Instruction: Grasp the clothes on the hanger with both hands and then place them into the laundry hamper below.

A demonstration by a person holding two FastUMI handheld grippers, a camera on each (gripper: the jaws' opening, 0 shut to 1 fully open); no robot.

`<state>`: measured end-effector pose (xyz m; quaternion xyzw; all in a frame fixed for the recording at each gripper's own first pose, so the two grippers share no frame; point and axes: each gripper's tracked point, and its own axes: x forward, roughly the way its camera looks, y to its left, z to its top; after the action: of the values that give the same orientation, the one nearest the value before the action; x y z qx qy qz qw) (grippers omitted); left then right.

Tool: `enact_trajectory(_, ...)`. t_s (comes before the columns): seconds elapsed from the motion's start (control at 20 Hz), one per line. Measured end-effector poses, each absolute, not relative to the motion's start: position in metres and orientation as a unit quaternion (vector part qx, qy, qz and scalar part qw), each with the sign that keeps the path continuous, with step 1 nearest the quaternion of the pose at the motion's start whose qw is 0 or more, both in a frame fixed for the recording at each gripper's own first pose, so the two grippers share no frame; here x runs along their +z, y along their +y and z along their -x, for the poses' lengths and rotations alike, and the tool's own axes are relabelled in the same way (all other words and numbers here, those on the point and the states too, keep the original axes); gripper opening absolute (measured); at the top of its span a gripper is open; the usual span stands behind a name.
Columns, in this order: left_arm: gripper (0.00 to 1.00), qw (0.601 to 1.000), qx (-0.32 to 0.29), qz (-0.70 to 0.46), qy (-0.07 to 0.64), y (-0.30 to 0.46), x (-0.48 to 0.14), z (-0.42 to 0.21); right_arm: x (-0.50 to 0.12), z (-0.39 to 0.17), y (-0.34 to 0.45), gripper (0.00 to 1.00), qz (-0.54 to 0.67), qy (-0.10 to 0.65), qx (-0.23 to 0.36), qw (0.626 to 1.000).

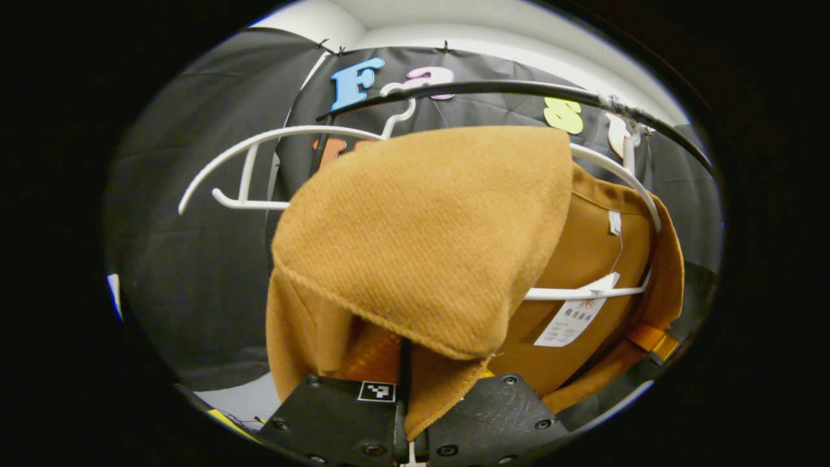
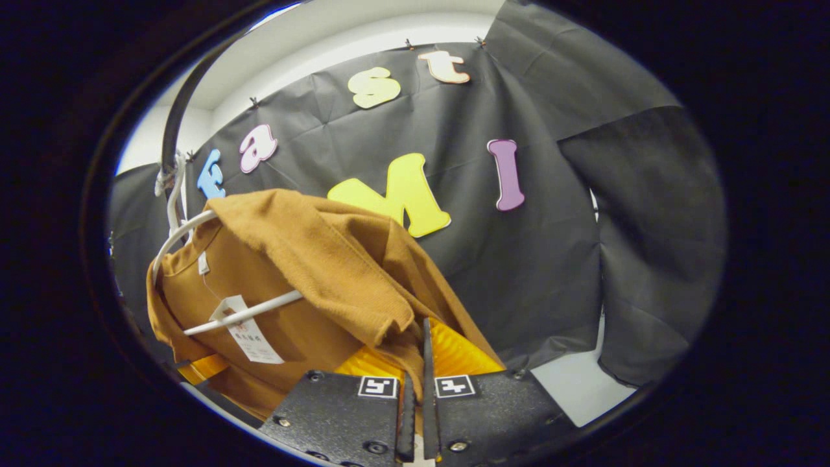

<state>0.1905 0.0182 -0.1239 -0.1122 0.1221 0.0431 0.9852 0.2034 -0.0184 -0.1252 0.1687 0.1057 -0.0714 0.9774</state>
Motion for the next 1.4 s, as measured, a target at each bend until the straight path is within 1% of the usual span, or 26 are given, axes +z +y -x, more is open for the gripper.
enact_trajectory(0.15, 0.08, 0.987, 0.07, 0.11, 0.094, 0.033, -0.105, -0.181, -0.112, -0.199, -0.034, 0.08, -0.173, 0.082, -0.085, 0.978)
enact_trajectory(0.35, 0.08, 0.986, 0.091, 0.119, 0.076, 0.051, -0.085, -0.171, -0.093, -0.197, -0.047, 0.08, -0.21, 0.056, -0.088, 0.972)
enact_trajectory(0.55, 0.08, 0.986, 0.098, 0.114, 0.07, 0.059, -0.076, -0.16, -0.084, -0.199, -0.053, 0.08, -0.237, 0.046, -0.079, 0.967)
enact_trajectory(0.65, 0.08, 0.987, 0.107, 0.108, 0.055, 0.065, -0.065, -0.153, -0.075, -0.199, -0.058, 0.08, -0.247, 0.035, -0.078, 0.965)
enact_trajectory(0.95, 0.08, 0.987, 0.102, 0.113, 0.051, 0.071, -0.051, -0.15, -0.05, -0.205, -0.067, 0.08, -0.292, 0.008, -0.064, 0.954)
enact_trajectory(1.4, 0.08, 0.99, 0.056, 0.118, 0.057, 0.07, -0.027, -0.136, -0.03, -0.228, -0.073, 0.08, -0.336, 0.006, -0.026, 0.942)
